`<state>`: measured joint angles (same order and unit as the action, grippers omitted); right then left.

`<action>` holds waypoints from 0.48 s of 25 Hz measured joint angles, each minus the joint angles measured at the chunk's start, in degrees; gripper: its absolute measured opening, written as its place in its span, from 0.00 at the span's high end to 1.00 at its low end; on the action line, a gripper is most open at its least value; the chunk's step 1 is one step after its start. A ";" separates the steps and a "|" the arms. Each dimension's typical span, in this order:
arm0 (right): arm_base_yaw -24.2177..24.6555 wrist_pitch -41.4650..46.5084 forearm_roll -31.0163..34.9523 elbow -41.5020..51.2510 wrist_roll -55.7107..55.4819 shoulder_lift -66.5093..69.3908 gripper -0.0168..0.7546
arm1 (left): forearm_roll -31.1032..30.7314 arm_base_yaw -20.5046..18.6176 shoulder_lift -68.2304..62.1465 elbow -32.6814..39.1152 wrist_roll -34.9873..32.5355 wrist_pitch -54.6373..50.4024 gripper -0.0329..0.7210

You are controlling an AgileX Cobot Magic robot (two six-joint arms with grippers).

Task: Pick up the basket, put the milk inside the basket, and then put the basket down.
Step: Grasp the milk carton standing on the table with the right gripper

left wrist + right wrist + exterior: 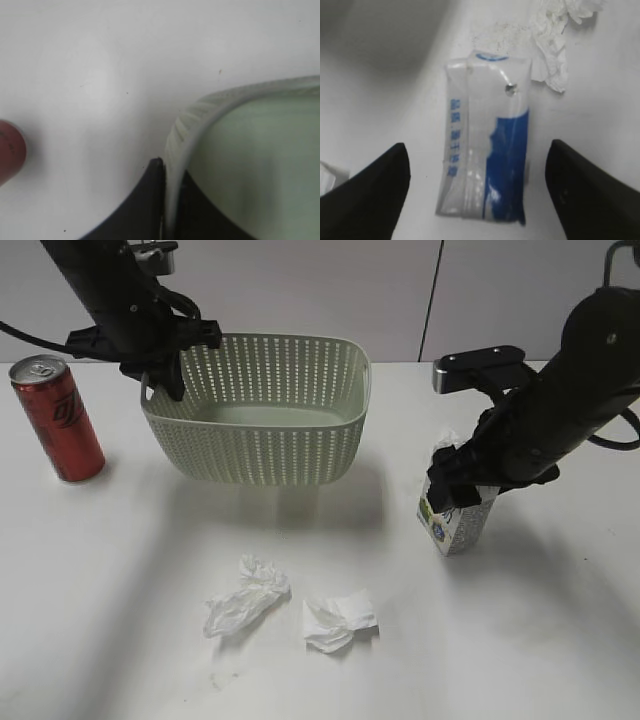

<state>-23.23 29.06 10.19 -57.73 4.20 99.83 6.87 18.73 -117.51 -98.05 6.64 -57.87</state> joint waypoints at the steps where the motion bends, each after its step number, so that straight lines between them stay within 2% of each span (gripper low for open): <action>1: 0.00 -0.78 -0.07 0.00 -0.02 0.95 0.17 | 0.00 0.00 0.00 0.00 0.00 0.00 0.96; 3: 0.00 -1.32 -0.13 0.00 -0.07 2.93 0.22 | -0.22 0.00 0.00 0.00 0.00 0.00 0.96; 9: 0.00 -2.72 -0.19 0.00 -0.13 4.38 0.50 | -0.43 0.00 0.00 0.00 0.00 0.00 0.96; 12: 0.00 -3.05 -0.54 -0.22 -0.13 4.38 0.56 | -0.48 0.00 0.00 0.00 0.00 0.00 0.96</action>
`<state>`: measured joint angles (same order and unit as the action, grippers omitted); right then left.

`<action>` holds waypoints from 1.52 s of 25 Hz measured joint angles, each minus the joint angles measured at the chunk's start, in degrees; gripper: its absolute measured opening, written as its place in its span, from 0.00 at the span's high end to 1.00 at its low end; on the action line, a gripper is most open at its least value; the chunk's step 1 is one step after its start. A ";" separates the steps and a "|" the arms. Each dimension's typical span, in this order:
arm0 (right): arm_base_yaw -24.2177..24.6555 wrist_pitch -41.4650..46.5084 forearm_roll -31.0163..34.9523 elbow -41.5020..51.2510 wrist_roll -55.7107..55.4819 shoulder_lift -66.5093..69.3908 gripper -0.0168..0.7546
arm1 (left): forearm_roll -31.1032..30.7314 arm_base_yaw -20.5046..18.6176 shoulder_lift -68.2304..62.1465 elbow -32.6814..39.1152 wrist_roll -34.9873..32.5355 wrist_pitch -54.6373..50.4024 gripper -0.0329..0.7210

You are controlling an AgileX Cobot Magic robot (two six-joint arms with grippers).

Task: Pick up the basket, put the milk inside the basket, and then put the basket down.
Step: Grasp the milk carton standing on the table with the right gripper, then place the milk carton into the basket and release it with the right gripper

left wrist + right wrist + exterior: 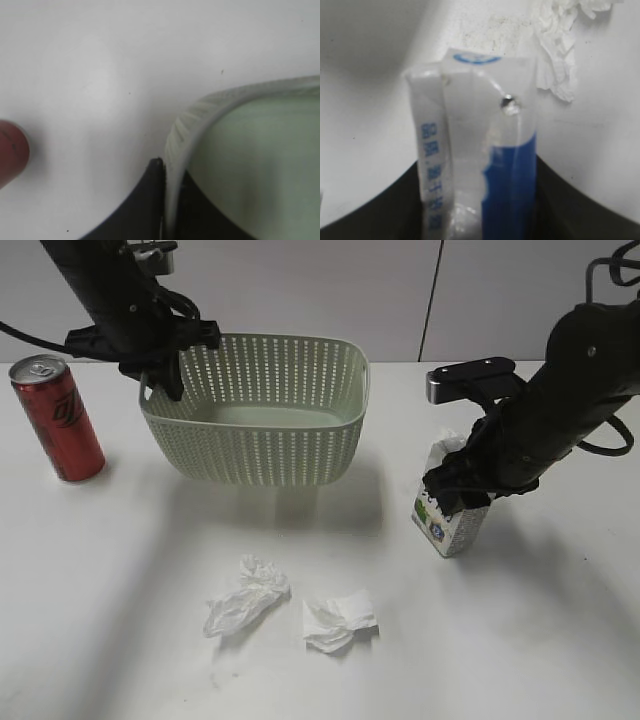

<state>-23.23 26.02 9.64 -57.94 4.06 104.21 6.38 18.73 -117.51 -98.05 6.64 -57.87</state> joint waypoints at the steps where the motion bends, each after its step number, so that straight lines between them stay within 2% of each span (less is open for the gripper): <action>1: 0.00 0.62 0.00 -0.36 0.00 0.00 0.56 | 0.00 0.00 0.00 0.00 0.00 0.00 0.96; 9: 0.00 19.15 -0.20 -11.01 2.20 -1.91 0.56 | 0.00 0.00 0.00 0.00 0.00 0.06 0.96; 17: -1.35 35.12 -2.28 -35.32 3.51 -3.91 0.56 | 0.11 0.00 0.00 0.00 0.05 0.10 0.96; 27: -10.50 40.00 -1.98 -59.04 3.63 10.39 0.56 | 0.16 0.00 0.00 0.00 0.05 0.12 0.96; 31: -12.88 39.98 -1.73 -62.10 3.63 16.98 0.56 | 0.16 0.00 0.00 0.00 0.05 0.17 0.96; 38: -13.09 37.46 -1.78 -62.19 3.80 24.28 0.54 | 0.21 0.00 0.00 0.00 0.05 0.17 0.96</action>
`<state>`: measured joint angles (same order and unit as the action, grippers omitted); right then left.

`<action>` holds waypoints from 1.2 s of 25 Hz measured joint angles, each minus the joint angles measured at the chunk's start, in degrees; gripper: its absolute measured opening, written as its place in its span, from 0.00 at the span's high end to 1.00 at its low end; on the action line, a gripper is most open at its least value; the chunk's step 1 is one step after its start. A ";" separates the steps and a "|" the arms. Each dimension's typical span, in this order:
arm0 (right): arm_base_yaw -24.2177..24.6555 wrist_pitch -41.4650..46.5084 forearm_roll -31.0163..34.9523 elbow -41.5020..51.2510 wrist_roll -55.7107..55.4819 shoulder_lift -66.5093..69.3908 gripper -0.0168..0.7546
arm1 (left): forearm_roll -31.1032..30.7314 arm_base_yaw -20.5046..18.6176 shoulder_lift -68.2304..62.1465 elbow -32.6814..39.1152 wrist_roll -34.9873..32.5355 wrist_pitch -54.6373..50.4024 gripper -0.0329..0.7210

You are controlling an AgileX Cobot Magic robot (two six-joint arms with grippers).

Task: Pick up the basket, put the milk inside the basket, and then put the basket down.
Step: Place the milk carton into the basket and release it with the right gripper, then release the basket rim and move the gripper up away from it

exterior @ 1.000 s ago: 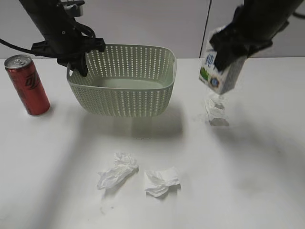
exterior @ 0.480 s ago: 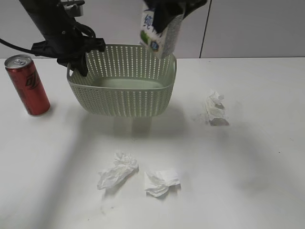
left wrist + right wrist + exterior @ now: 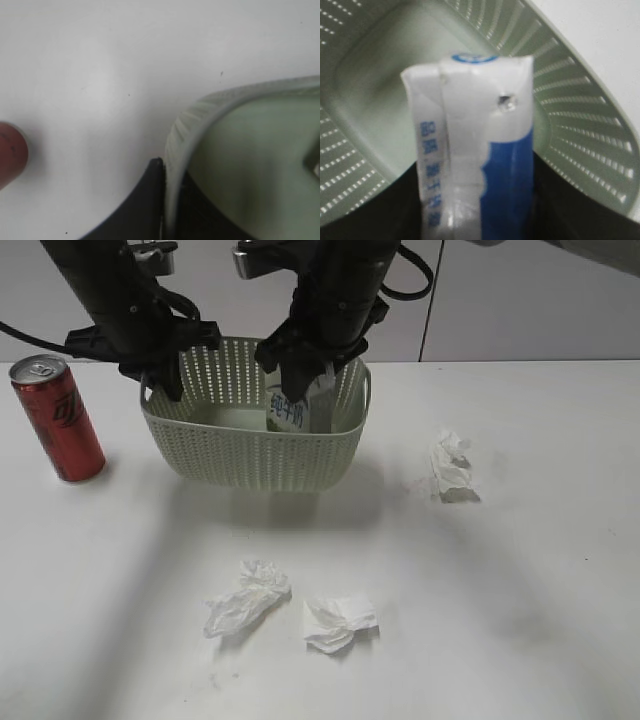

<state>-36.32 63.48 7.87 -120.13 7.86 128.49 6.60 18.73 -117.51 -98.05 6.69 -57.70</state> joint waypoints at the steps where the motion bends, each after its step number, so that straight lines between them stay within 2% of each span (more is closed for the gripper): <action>1: 0.00 -0.29 0.00 0.00 0.00 0.54 0.54 | 0.00 0.00 0.00 0.00 0.00 0.00 0.96; 5: -0.05 -1.96 0.61 -0.39 0.00 0.72 0.52 | -1.07 -0.07 -0.12 0.12 -0.11 -0.49 0.96; 12: 0.37 -1.94 -1.48 -1.17 0.00 -3.70 0.22 | -0.96 -0.02 -0.22 0.14 -0.18 -0.48 0.96; 19: 6.30 2.59 -3.82 -0.26 -0.20 -18.15 0.18 | -0.27 -0.02 -0.22 0.14 -0.13 -0.37 0.96; 23: 11.16 4.05 -4.33 8.10 -1.67 -26.74 0.18 | 0.63 -0.02 -0.33 0.14 -0.13 -0.09 0.96; 30: 17.78 4.49 -6.97 35.18 -4.42 -43.77 0.21 | 1.96 -0.02 -1.79 0.14 -0.15 0.42 0.96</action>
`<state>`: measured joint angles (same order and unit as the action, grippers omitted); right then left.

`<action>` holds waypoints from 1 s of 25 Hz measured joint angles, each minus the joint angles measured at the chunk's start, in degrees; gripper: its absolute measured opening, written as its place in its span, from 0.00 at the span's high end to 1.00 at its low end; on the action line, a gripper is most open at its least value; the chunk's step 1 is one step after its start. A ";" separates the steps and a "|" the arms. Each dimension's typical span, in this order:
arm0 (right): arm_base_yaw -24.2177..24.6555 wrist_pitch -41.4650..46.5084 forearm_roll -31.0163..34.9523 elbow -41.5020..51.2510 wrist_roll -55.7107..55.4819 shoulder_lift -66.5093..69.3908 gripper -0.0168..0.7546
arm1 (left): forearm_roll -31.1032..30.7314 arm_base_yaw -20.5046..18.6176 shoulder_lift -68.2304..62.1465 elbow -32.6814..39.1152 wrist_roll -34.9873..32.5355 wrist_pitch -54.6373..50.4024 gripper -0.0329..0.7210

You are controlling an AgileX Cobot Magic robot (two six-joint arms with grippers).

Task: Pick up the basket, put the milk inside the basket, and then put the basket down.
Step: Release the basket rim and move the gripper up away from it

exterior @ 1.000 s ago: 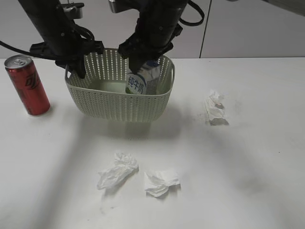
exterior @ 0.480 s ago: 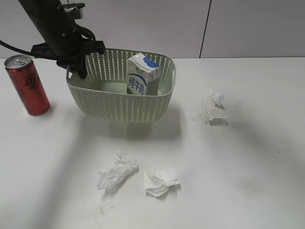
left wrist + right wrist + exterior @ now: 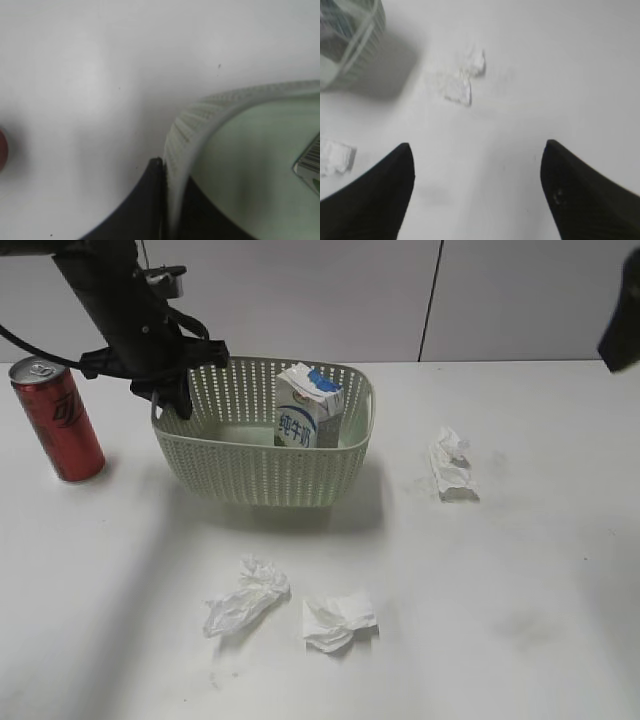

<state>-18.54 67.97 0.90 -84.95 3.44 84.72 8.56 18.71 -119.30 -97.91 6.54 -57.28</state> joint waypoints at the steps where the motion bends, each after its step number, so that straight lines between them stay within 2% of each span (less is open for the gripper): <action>1: 0.20 -0.39 -0.27 4.23 -0.26 -3.02 0.21 | 0.05 0.00 -0.48 0.00 0.00 0.04 0.96; 8: 0.32 -4.57 2.52 26.87 -3.44 -23.60 0.21 | 0.49 0.00 -4.12 0.05 0.00 2.60 0.96; 13: 0.32 -4.12 2.71 35.08 -3.94 -36.32 0.21 | 1.06 0.00 -6.36 0.05 0.07 3.24 0.93; 15: 0.32 -3.84 2.71 36.30 -4.07 -39.73 0.21 | 1.87 0.00 -6.42 -0.01 0.18 3.17 0.83; 17: 0.32 -3.68 2.71 36.44 -4.13 -42.13 0.21 | 2.39 0.00 -6.42 -0.06 0.24 3.07 0.66; 18: 0.32 -3.68 2.71 36.49 -4.13 -42.72 0.21 | 2.62 0.00 -6.42 -0.06 0.24 2.76 0.53; 21: 0.32 -3.07 2.71 36.55 -4.16 -43.25 0.21 | 2.78 0.00 -5.40 -0.06 0.31 0.93 0.26; 23: 0.32 -2.51 2.45 36.55 -4.16 -43.25 0.21 | 2.72 0.00 -3.37 -0.06 0.31 -0.76 0.18; 25: 0.32 -1.74 2.01 36.55 -4.11 -43.25 0.21 | 2.32 0.00 0.02 -0.06 0.31 -2.93 0.16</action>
<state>-18.22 66.23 2.90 -48.40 -0.68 41.46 10.88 18.71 -119.28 -97.97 6.85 -60.21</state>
